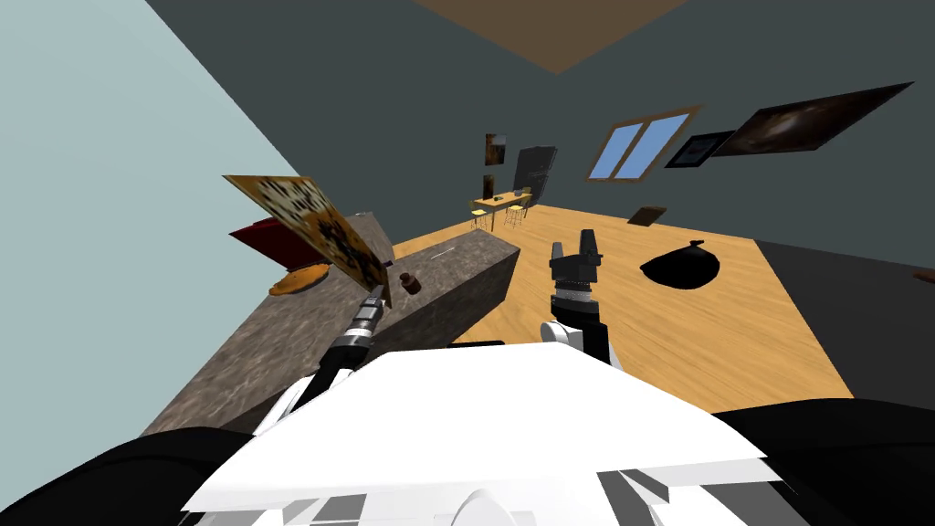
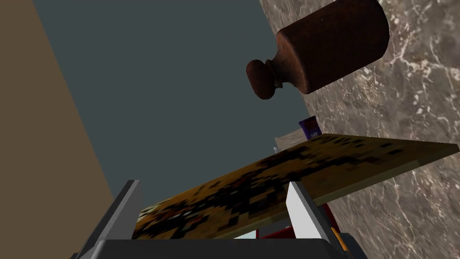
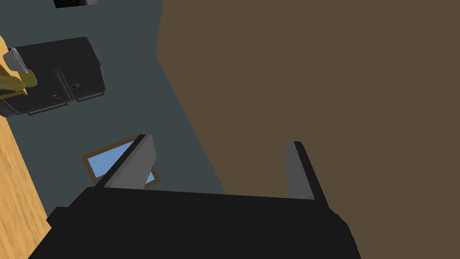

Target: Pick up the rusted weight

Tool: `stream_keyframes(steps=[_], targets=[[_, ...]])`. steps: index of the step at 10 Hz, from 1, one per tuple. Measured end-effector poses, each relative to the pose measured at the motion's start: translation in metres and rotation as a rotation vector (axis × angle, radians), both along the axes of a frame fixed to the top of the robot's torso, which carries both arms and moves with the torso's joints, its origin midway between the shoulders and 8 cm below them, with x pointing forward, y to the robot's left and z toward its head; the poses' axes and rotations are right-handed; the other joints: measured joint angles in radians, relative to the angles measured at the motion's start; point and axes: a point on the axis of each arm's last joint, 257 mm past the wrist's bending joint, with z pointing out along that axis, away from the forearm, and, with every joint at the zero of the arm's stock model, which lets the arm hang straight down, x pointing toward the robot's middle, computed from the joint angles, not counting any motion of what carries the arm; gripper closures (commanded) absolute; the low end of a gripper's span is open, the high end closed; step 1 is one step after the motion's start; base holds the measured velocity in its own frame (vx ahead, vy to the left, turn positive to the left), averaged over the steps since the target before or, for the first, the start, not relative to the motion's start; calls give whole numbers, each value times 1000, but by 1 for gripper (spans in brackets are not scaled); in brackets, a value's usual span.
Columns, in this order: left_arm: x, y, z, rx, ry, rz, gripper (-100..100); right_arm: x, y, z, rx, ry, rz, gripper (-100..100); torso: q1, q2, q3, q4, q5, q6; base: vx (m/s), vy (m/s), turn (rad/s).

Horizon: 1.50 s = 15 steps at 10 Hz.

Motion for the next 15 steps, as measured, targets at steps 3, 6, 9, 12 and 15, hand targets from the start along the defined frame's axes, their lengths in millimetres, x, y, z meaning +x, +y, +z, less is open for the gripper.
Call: stream_keyframes(steps=[3,6,9,12,15], targets=[[-10,25,-20,84,112,36,-100,0,0,0,0,0,0,0,-1,-2,-1,0,0,0,6,7,-232],[-23,54,-36,175,217,73,-100,0,0,0,0,0,0,0,-1,-4,-2,-1,0,0,29,1,-203],[-40,78,-45,265,307,107,-100,0,0,0,0,0,0,0,-1,-5,-3,-1,0,0,49,-1,-154],[-48,102,-50,345,377,135,-100,0,0,0,0,0,0,0,-2,-6,-3,-1,0,-1,61,-12,-171],[-60,126,-52,433,450,161,-100,0,0,0,0,0,0,0,-4,-7,-4,-2,-1,-1,66,-24,-70]])
